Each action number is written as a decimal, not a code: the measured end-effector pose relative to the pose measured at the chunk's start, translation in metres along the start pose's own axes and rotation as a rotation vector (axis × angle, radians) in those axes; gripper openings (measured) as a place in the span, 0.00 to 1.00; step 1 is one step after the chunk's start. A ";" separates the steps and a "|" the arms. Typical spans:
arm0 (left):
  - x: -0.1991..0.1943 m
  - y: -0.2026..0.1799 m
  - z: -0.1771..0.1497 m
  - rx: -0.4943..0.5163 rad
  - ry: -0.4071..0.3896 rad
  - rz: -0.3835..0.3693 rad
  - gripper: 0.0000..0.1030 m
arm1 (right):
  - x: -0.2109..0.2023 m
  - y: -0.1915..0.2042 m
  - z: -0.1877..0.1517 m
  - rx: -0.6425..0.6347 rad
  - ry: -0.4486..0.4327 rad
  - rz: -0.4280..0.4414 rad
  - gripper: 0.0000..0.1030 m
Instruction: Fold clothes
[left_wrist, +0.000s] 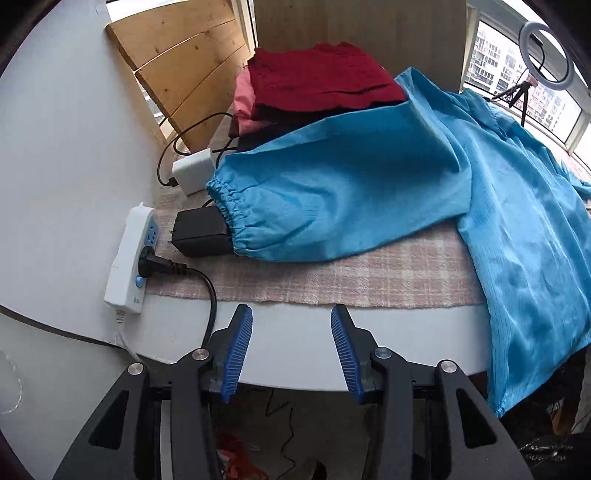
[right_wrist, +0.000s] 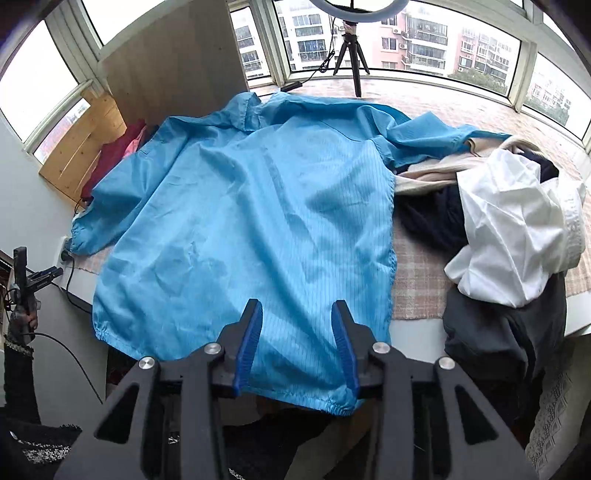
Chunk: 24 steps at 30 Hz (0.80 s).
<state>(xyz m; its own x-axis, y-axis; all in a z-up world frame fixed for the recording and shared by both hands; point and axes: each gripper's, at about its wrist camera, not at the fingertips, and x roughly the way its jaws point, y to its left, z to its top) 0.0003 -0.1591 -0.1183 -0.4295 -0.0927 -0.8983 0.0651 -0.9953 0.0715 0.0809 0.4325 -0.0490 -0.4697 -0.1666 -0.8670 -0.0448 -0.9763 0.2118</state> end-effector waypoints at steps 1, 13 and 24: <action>0.007 0.014 0.012 -0.017 -0.005 0.012 0.42 | 0.004 0.016 0.013 -0.020 -0.007 0.022 0.38; 0.099 0.060 0.096 -0.111 0.119 0.055 0.54 | 0.115 0.166 0.121 -0.325 0.040 0.222 0.38; 0.077 0.070 0.095 -0.139 0.051 -0.015 0.06 | 0.215 0.198 0.141 -0.363 0.192 0.326 0.38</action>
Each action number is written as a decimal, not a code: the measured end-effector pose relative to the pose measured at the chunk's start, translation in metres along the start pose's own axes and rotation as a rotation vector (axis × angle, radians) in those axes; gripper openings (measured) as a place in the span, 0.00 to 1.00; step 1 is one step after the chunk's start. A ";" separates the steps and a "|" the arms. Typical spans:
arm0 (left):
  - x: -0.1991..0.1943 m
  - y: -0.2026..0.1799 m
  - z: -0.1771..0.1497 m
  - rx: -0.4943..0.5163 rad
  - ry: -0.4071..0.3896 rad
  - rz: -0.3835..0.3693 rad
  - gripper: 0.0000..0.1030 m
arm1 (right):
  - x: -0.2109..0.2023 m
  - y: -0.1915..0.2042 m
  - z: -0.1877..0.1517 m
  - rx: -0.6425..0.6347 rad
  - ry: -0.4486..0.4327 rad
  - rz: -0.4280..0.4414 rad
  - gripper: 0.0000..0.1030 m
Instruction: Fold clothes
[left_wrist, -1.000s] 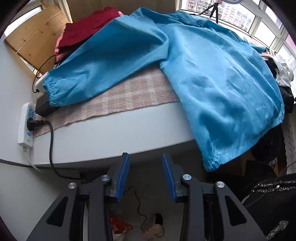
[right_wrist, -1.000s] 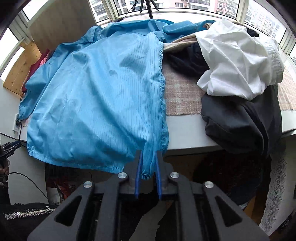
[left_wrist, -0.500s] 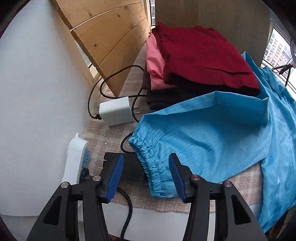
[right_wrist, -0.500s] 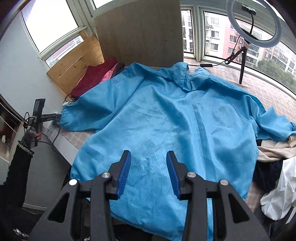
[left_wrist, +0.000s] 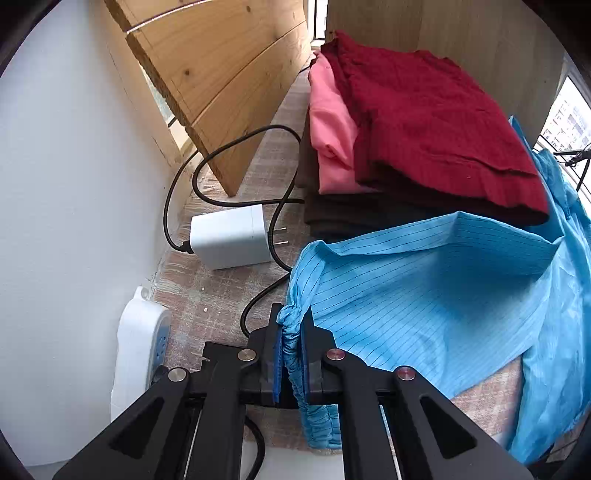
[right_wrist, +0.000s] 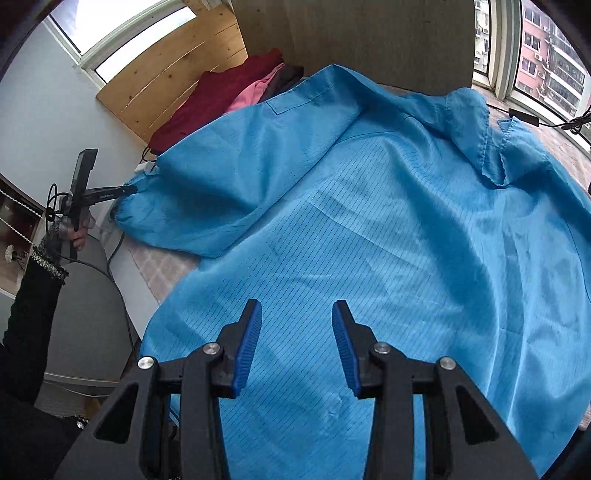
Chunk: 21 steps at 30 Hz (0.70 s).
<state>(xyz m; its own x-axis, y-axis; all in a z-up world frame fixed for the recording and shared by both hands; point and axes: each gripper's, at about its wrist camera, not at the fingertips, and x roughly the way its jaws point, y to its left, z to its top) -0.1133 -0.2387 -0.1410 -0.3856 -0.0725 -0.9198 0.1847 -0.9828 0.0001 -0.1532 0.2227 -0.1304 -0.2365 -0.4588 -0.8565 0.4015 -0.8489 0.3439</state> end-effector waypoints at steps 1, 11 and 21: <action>-0.017 -0.001 -0.001 0.006 -0.029 -0.012 0.06 | 0.009 0.003 0.001 0.003 0.001 0.015 0.38; -0.259 -0.050 0.003 0.196 -0.390 -0.048 0.06 | 0.106 0.076 0.014 -0.068 0.047 0.141 0.36; -0.292 -0.230 -0.093 0.693 -0.360 -0.314 0.06 | -0.007 0.022 -0.031 0.104 -0.106 0.055 0.36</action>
<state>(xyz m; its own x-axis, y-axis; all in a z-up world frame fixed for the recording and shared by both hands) 0.0407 0.0244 0.0910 -0.6131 0.2876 -0.7358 -0.5311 -0.8395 0.1144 -0.1157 0.2151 -0.1287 -0.3107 -0.5262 -0.7916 0.3242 -0.8415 0.4322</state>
